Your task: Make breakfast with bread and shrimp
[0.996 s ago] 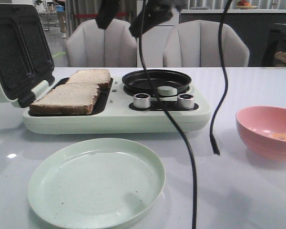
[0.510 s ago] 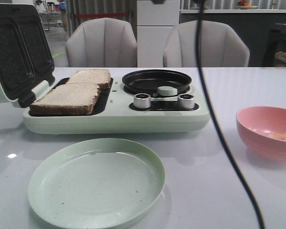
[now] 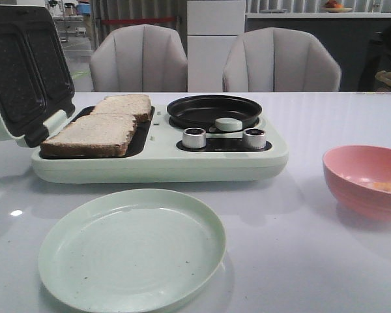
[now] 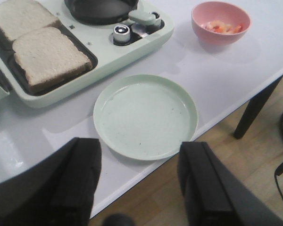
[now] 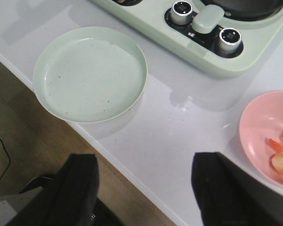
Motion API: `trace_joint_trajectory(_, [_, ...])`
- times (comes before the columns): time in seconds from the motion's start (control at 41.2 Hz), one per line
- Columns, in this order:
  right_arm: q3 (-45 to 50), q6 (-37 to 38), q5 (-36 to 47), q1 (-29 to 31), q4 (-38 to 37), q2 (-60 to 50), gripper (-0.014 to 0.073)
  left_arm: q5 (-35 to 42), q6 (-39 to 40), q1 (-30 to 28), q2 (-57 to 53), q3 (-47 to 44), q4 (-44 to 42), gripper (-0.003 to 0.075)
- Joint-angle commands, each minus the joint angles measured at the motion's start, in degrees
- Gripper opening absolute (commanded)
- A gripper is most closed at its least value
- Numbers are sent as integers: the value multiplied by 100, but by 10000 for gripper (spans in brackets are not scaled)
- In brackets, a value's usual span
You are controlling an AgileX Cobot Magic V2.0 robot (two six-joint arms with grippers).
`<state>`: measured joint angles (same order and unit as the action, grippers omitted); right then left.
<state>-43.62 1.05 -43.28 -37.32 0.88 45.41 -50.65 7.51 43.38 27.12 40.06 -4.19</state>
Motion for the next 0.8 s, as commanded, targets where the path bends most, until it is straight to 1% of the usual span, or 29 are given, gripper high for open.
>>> trace_joint_trajectory(0.0, [-108,13,345,3,-44,-141,519,82,17,-11,552,474,-272,422])
trace_joint_trajectory(0.121, [-108,13,323,3,-44,-145,519,-76,95,-24,1354,791,-985,422])
trace_joint_trajectory(0.219, [-108,13,323,3,-44,-145,519,-250,678,-163,1996,1010,-1841,422])
trace_joint_trajectory(0.243, [-108,13,323,3,-44,-145,519,-384,819,-249,2174,1058,-2108,422])
trace_joint_trajectory(0.291, [-108,13,323,3,-44,-145,519,-621,1043,-439,2477,1180,-2379,419])
trace_joint_trajectory(0.34, [-108,13,330,3,-44,-145,519,-842,1061,-810,2845,1310,-2455,407])
trace_joint_trajectory(0.389, [-108,13,330,3,-44,-145,519,-888,1048,-1154,3067,1424,-2405,387])
trace_joint_trajectory(0.437, [-108,13,330,3,-44,-145,519,-816,811,-1657,3284,1517,-2179,363])
trace_joint_trajectory(0.559, [-108,13,330,3,-44,-145,519,-407,-42,-2867,3645,1742,-1156,309])
trace_joint_trajectory(0.704, [-108,13,330,3,-44,-145,519,-40,-1352,-4231,3988,2084,419,267])
trace_joint_trajectory(0.777, [-108,13,330,3,-44,-145,519,65,-1900,-4842,4214,2340,1289,230])
